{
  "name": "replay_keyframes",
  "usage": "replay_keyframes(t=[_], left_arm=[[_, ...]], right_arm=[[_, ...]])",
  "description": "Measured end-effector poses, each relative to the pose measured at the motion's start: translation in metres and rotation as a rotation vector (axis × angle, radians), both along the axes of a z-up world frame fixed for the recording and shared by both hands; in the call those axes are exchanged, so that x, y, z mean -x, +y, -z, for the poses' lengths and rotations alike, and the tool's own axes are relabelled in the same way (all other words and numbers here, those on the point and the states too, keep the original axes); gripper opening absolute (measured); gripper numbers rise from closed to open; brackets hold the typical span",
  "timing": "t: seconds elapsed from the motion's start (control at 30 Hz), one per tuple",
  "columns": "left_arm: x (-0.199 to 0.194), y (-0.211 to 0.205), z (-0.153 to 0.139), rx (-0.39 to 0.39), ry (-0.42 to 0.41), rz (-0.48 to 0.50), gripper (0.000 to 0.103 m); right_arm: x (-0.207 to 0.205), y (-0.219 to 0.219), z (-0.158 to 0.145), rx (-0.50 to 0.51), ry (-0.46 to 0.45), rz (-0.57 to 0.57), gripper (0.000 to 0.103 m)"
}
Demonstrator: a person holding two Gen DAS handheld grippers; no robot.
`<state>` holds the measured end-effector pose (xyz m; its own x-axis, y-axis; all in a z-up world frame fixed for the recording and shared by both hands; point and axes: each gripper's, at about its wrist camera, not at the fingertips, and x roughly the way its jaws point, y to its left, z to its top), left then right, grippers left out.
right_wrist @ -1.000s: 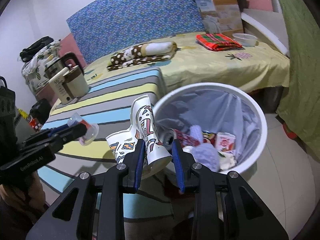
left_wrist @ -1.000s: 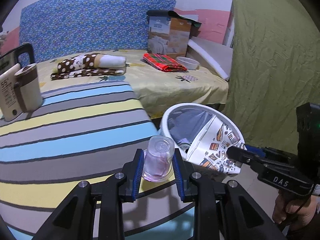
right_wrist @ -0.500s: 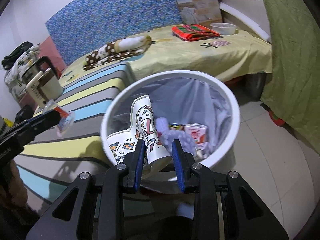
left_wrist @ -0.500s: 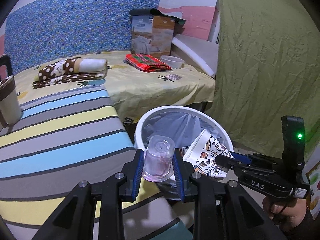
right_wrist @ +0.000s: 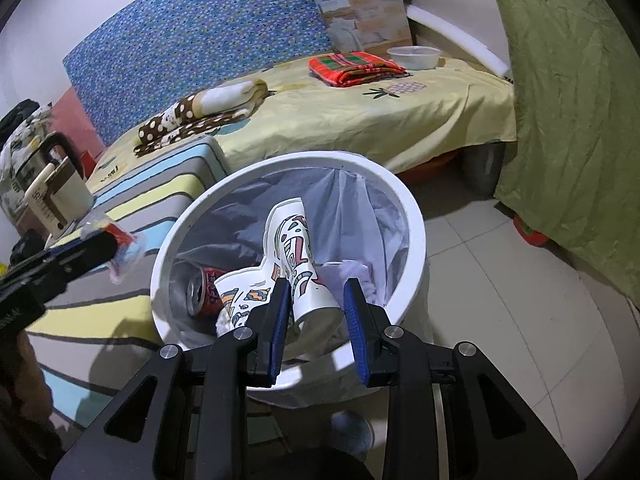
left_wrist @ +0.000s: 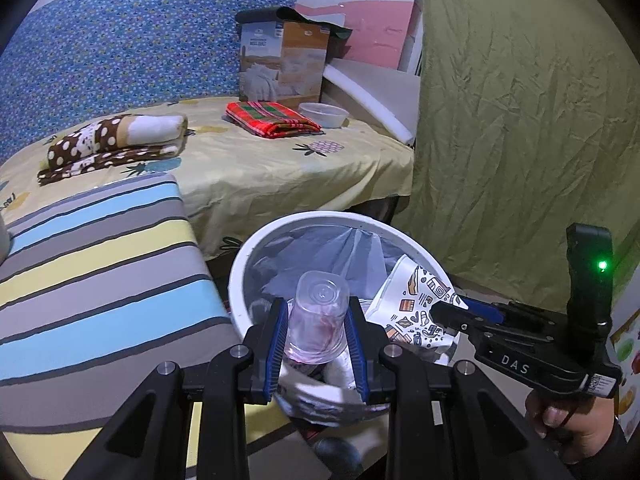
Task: Collect trash
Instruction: 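Open both tools to drop the two cups into the bin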
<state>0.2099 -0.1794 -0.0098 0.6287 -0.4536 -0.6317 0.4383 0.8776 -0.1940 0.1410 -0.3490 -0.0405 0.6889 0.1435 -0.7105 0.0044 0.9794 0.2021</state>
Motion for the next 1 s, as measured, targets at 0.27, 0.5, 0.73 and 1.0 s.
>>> replay_keyframes(t=[0.27, 0.5, 0.73, 1.0], left_arm=[[-0.017, -0.016, 0.015, 0.003, 0.028, 0.038, 0.03], [-0.022, -0.02, 0.022, 0.02, 0.038, 0.052, 0.031], [-0.02, -0.013, 0.021, 0.046, 0.049, 0.047, 0.039], [-0.006, 0.008, 0.012, 0.039, 0.033, 0.0, 0.039]], right_arm=[[-0.002, -0.004, -0.002, -0.01, -0.012, 0.016, 0.048], [-0.003, -0.005, -0.006, -0.014, -0.02, 0.018, 0.049], [-0.002, 0.003, -0.008, -0.026, -0.025, -0.005, 0.049], [0.005, 0.019, -0.015, -0.032, -0.042, -0.046, 0.049]])
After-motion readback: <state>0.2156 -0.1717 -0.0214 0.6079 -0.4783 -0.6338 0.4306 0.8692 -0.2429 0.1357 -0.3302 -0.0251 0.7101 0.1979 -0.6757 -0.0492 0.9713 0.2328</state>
